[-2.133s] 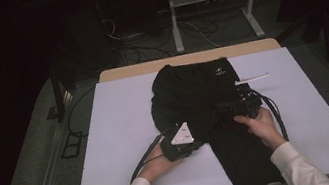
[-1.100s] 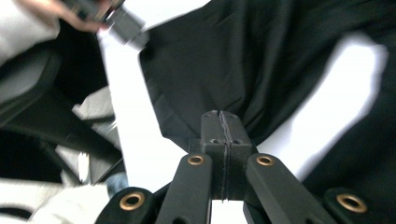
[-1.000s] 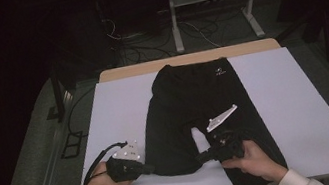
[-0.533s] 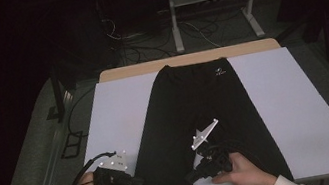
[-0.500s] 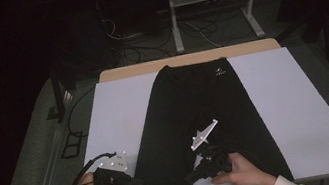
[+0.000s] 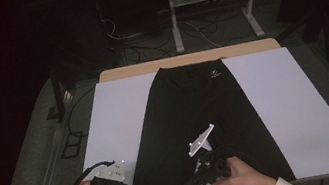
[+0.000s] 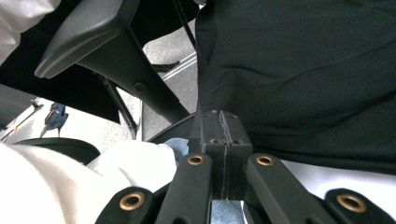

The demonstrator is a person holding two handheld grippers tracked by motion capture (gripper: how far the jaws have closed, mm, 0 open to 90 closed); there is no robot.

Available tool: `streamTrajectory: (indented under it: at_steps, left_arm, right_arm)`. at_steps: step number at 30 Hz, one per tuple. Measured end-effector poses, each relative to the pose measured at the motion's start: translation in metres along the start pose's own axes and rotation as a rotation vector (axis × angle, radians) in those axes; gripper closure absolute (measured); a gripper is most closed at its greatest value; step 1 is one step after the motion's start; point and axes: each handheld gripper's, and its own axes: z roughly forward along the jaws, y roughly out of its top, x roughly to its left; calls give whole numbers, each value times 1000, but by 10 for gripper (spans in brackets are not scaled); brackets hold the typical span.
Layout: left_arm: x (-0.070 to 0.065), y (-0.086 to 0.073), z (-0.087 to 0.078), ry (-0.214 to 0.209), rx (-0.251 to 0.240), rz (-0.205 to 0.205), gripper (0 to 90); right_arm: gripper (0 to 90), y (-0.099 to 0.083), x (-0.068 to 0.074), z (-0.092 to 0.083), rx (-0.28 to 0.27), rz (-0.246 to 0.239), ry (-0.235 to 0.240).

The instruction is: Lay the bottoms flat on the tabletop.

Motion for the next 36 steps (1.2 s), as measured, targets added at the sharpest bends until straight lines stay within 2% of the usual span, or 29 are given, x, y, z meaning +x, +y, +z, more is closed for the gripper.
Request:
streamTrajectory:
  at_steps: [4, 10, 17, 23, 26, 30, 36]
  left_arm:
    - [2, 3, 2, -1, -18, -9, 852]
    - [3, 11, 0, 34, -79, -20, 636]
    - [3, 23, -2, 70, -156, -18, 404]
    - [7, 37, 0, 96, -203, -21, 214]
    - [10, 45, 2, 104, -220, -21, 145]
    - [15, 54, 4, 112, -251, -28, 92]
    - [22, 65, 7, 122, -277, -45, 0]
  right_arm:
    - [828, -1, -4, -2, -9, -1, 21]
    - [675, -2, -1, -13, -41, -38, -30]
    - [473, -2, 3, -27, -70, -103, -134]
    - [274, 1, 2, -45, -112, -116, -229]
    - [184, 4, 0, -57, -148, -103, -269]
    - [134, 7, -4, -76, -194, -96, -318]
    - [57, 6, -9, -95, -222, -81, -353]
